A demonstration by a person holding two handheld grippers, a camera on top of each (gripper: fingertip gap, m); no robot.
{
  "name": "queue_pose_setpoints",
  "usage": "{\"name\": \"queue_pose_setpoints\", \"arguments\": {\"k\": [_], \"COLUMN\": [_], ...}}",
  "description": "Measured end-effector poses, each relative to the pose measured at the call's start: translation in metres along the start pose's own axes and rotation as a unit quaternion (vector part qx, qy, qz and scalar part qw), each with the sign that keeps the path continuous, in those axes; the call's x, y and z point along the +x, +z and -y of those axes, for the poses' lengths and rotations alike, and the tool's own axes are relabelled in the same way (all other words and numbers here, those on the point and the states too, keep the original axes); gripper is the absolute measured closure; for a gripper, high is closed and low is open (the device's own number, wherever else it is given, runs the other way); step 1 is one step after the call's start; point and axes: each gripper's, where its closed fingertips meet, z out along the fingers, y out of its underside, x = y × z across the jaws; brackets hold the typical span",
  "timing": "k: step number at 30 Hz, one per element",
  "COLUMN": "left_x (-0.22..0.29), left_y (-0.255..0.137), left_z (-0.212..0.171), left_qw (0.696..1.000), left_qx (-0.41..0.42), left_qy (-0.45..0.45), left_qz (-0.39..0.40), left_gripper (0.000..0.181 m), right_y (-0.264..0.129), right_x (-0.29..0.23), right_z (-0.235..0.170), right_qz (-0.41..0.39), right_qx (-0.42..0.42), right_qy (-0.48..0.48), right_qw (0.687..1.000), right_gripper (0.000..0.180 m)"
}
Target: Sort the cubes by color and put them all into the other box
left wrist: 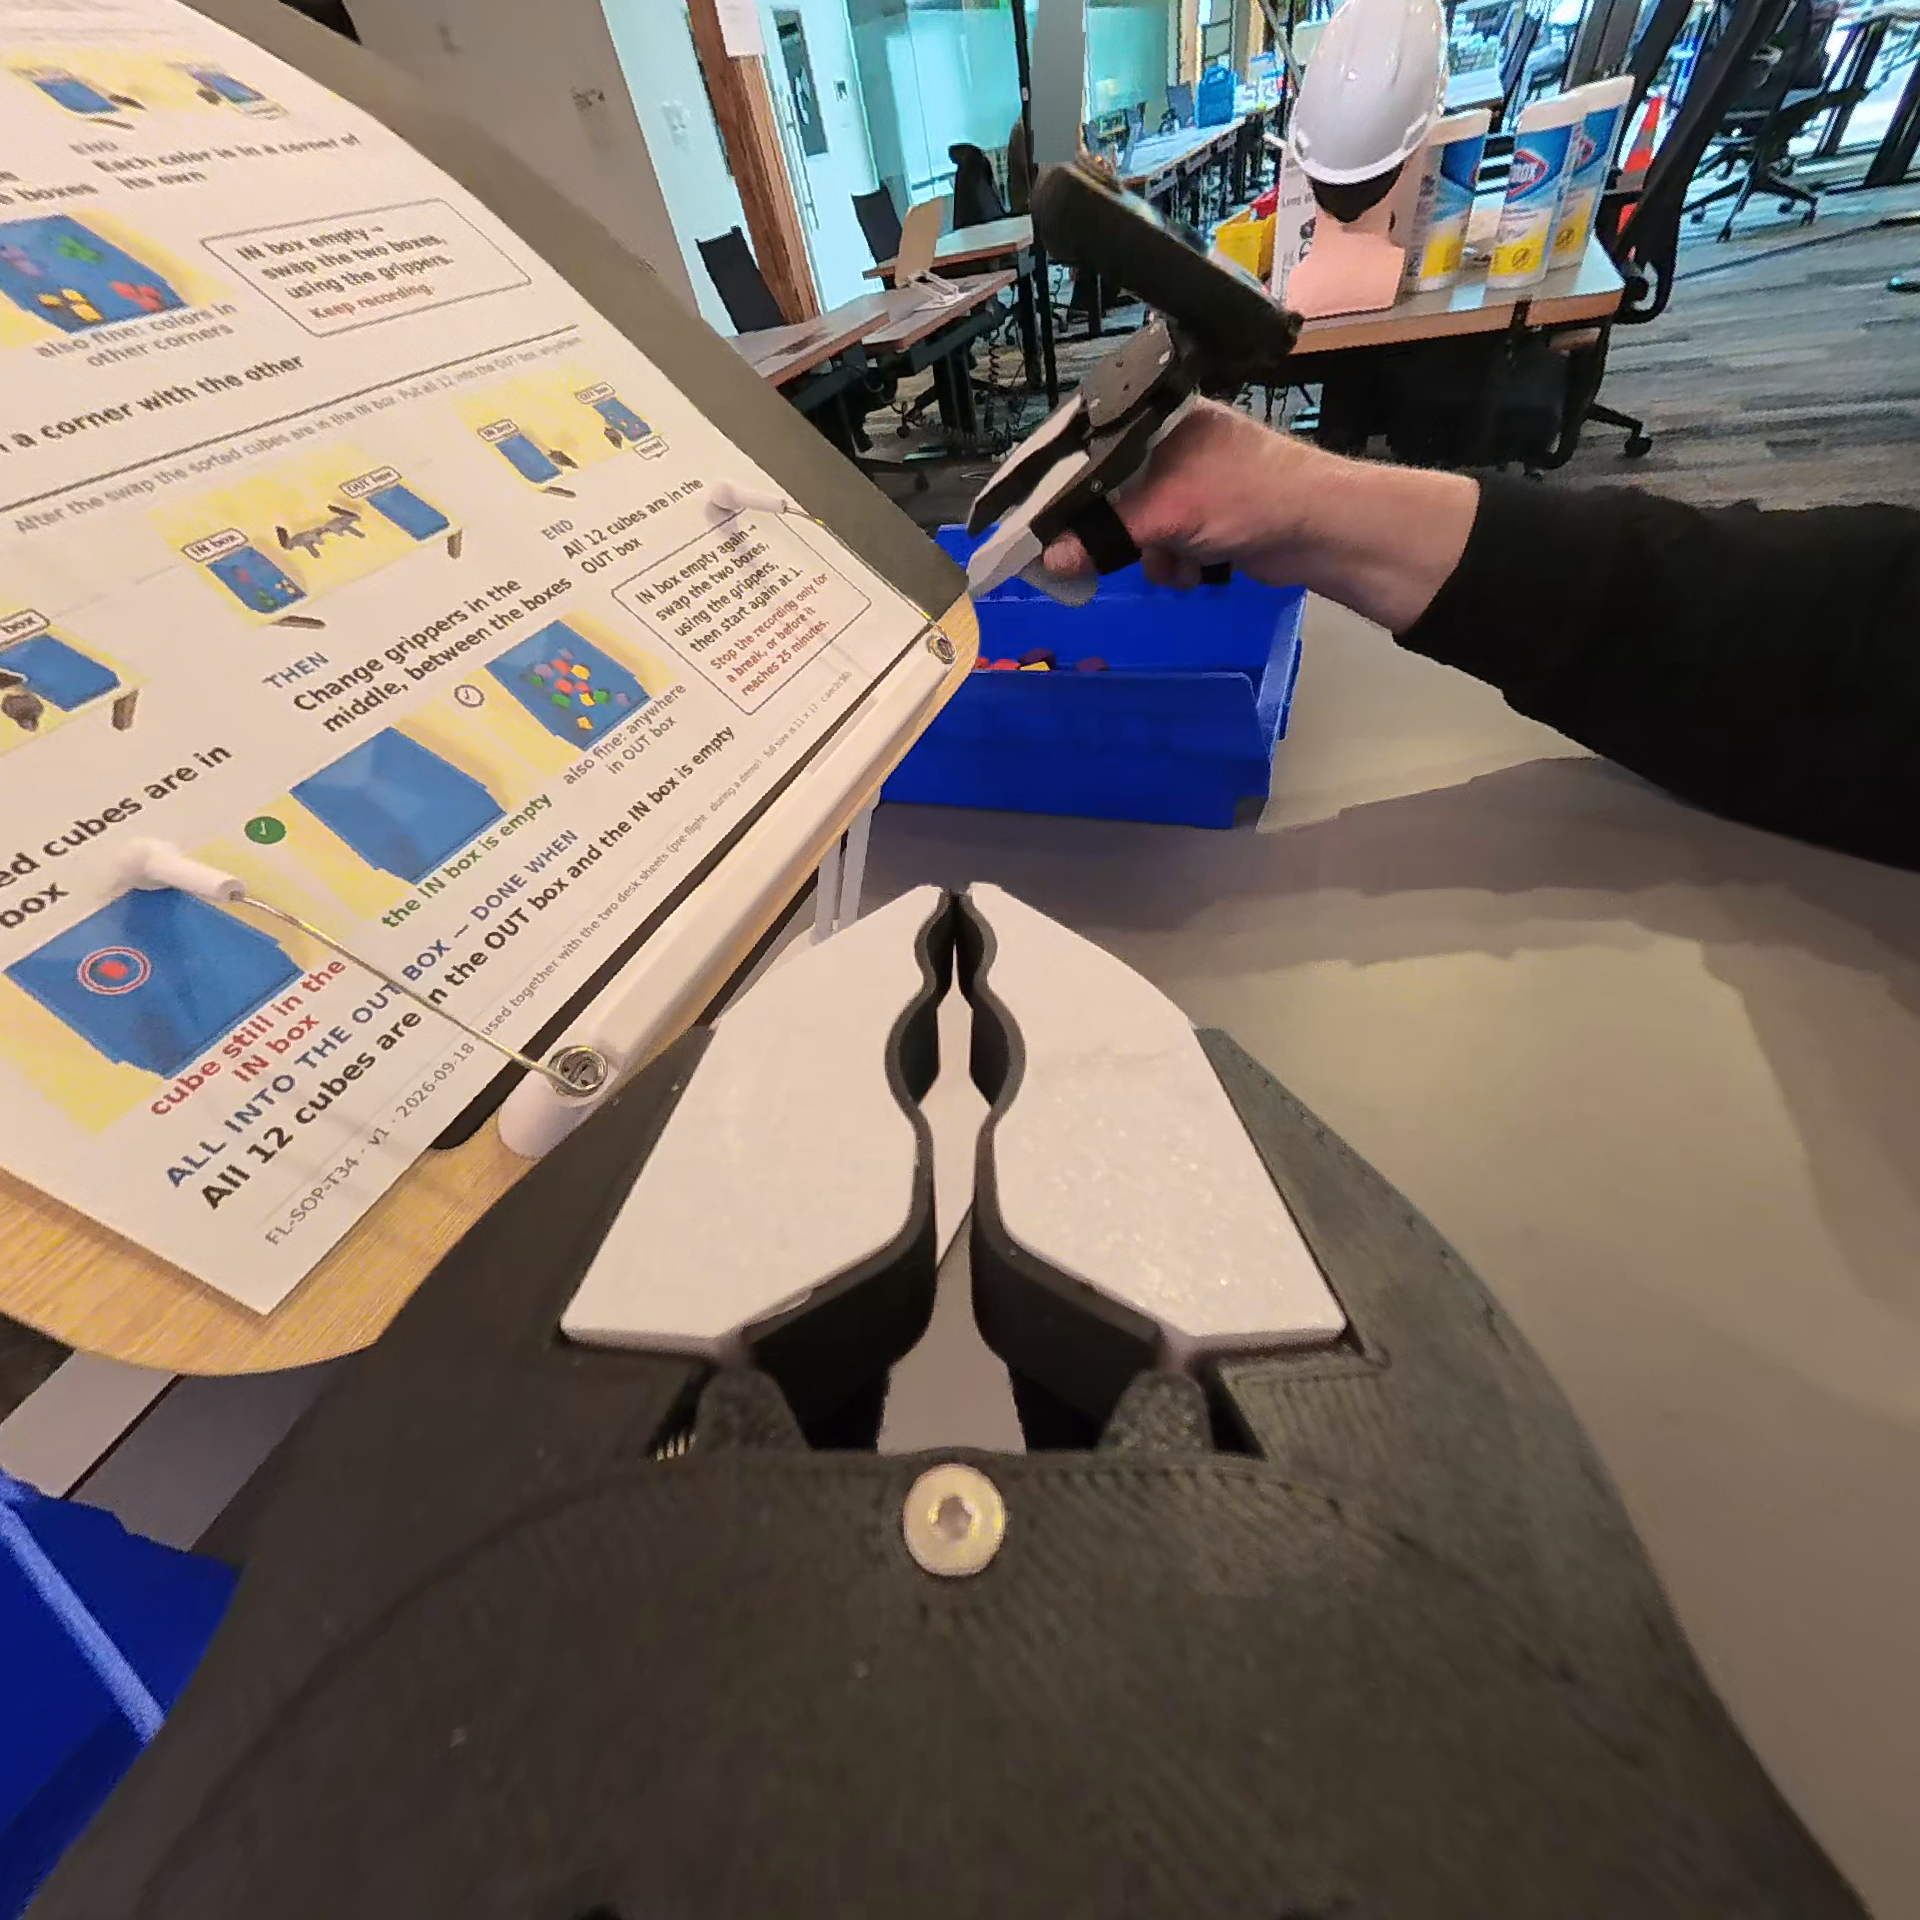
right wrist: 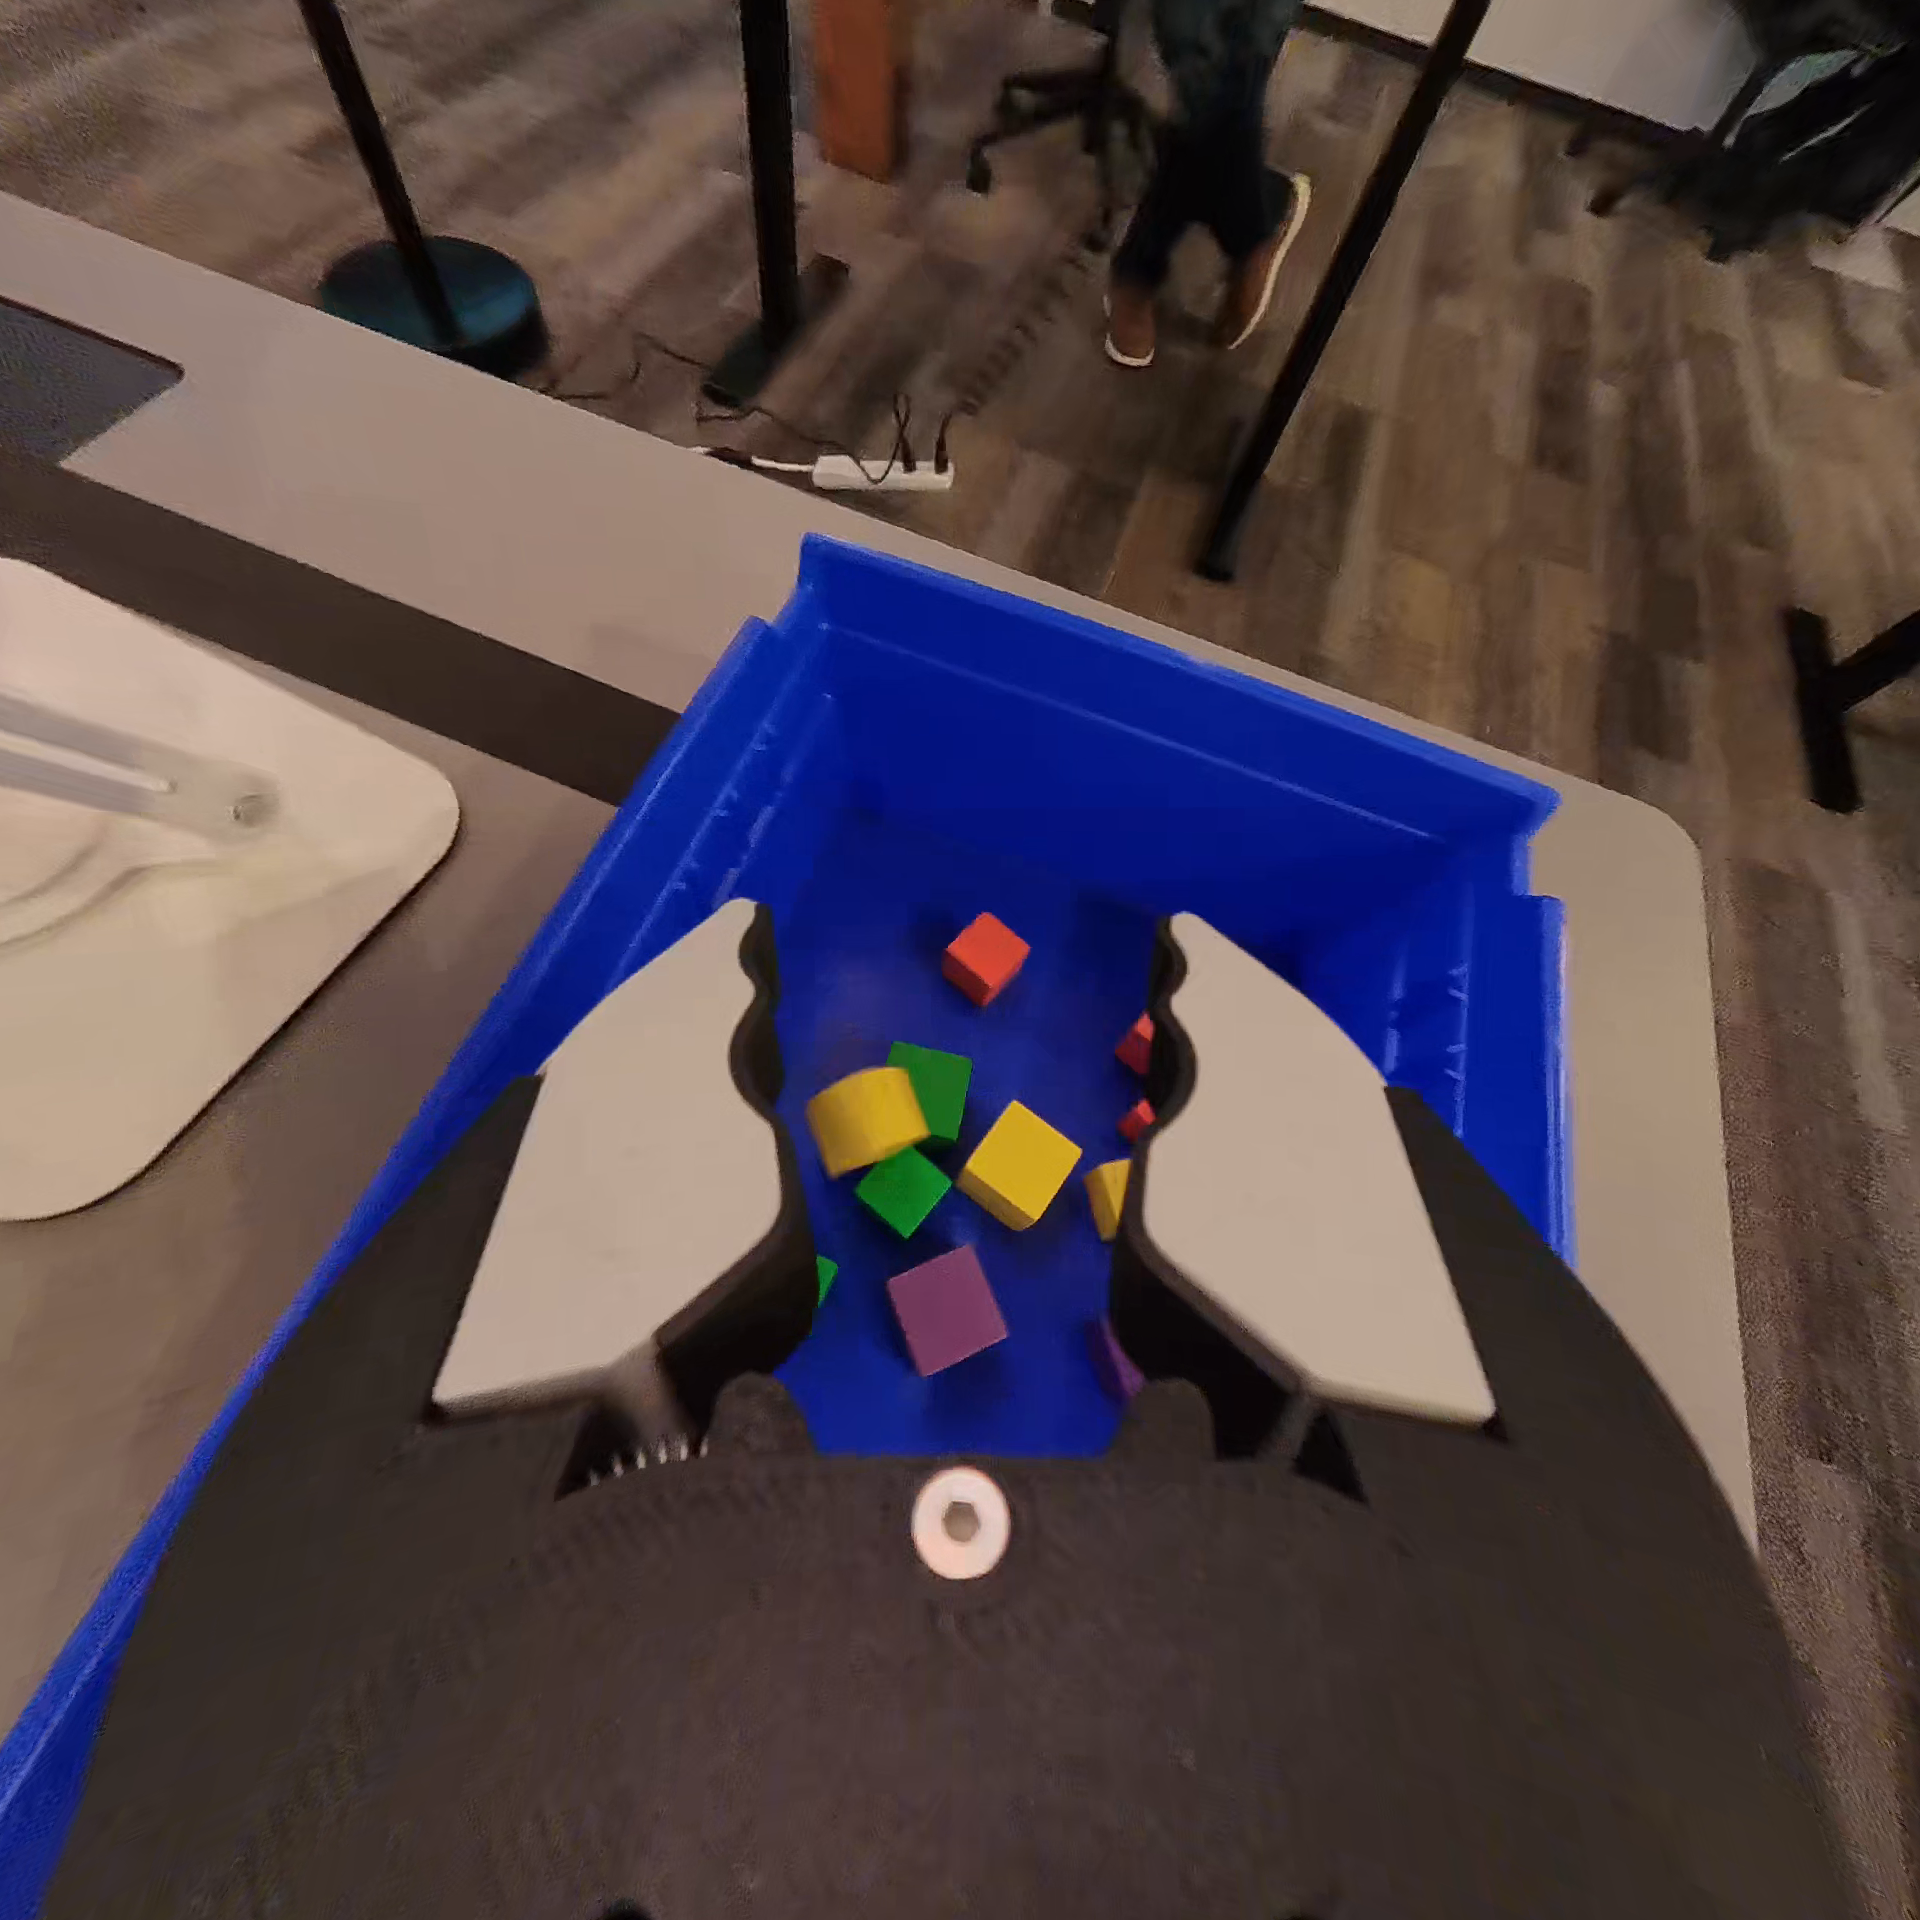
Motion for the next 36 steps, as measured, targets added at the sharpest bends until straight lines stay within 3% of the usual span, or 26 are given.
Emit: {"name": "queue_pose_setpoints", "arguments": {"k": [16,21,26,31,36], "left_x": [-0.013,-0.041,-0.087,-0.111,-0.133], "left_y": [-0.017,-0.032,-0.058,-0.086,-0.144], "left_z": [0.009,0.006,0.0,-0.018,-0.027], "left_qw": [0.999,0.991,0.947,0.941,0.926], "left_qx": [0.0,-0.022,-0.046,-0.048,-0.038], "left_qy": [0.009,0.047,0.127,0.075,0.03], "left_qz": [0.031,0.123,0.291,0.326,0.374], "left_gripper": [0.181,0.181,0.181,0.181,0.181], "right_y": [-0.044,-0.055,-0.065,-0.073,-0.084], "right_x": [-0.025,-0.031,-0.026,-0.024,-0.018], "right_z": [0.048,0.058,0.063,0.064,0.063], "right_qz": [0.023,0.019,0.0,-0.009,-0.015], "right_qx": [0.08,0.1,0.109,0.115,0.12], "right_qy": [-0.044,-0.063,-0.074,-0.081,-0.086], "right_qw": [0.996,0.993,0.991,0.99,0.989], "right_gripper": [0.133,0.135,0.132,0.129,0.129]}}
